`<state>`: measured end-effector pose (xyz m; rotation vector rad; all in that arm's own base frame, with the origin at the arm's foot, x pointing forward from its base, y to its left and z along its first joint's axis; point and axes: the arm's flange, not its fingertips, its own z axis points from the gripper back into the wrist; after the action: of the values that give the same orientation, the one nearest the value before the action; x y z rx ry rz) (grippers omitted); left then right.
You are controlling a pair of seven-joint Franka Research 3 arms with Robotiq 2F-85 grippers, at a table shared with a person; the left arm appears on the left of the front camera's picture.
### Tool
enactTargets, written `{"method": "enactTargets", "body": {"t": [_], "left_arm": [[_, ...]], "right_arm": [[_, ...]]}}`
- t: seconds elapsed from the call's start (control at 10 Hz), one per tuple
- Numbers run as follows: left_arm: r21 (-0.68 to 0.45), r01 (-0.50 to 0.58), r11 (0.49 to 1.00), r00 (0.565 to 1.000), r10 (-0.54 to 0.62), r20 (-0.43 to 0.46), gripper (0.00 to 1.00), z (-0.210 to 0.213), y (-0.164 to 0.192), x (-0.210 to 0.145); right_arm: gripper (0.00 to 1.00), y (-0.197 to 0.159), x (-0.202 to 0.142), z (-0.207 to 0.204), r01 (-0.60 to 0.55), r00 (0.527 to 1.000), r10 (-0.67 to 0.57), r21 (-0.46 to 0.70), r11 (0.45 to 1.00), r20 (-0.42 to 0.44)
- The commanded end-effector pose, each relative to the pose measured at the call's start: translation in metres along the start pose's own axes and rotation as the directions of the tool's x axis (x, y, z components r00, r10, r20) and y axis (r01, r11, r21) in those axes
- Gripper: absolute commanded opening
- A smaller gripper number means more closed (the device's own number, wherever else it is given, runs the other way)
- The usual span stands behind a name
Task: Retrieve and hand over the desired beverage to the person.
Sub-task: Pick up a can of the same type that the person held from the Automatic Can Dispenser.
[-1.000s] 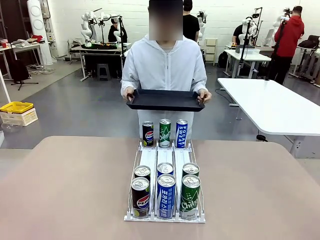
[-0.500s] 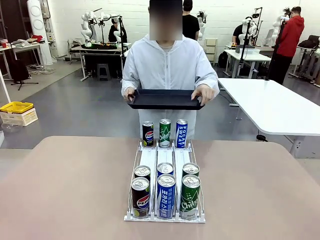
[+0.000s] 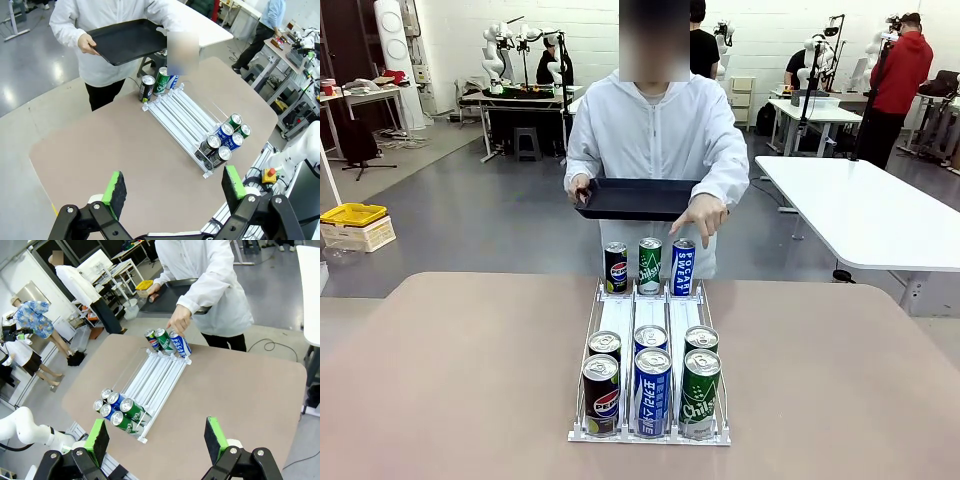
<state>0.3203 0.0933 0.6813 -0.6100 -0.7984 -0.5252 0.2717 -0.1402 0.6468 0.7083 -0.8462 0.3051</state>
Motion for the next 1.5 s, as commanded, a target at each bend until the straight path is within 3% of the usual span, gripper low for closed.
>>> {"method": "enactTargets", "body": {"t": [0.0,1.4], "left_arm": [[-0.013,0.018,1.000,1.000,-0.017,0.007,1.00,0.0014,0.0018,0.0010],[-0.013,0.018,1.000,1.000,-0.017,0.007,1.00,0.0014,0.0018,0.0010]], "right_arm": [[1.00,-0.0009,0.0023,-0.0009,-0.011,1.000,0.011,0.020,1.000,0.007],[1.00,-0.0009,0.0023,-0.0009,-0.011,1.000,0.011,0.020,1.000,0.007]]}}
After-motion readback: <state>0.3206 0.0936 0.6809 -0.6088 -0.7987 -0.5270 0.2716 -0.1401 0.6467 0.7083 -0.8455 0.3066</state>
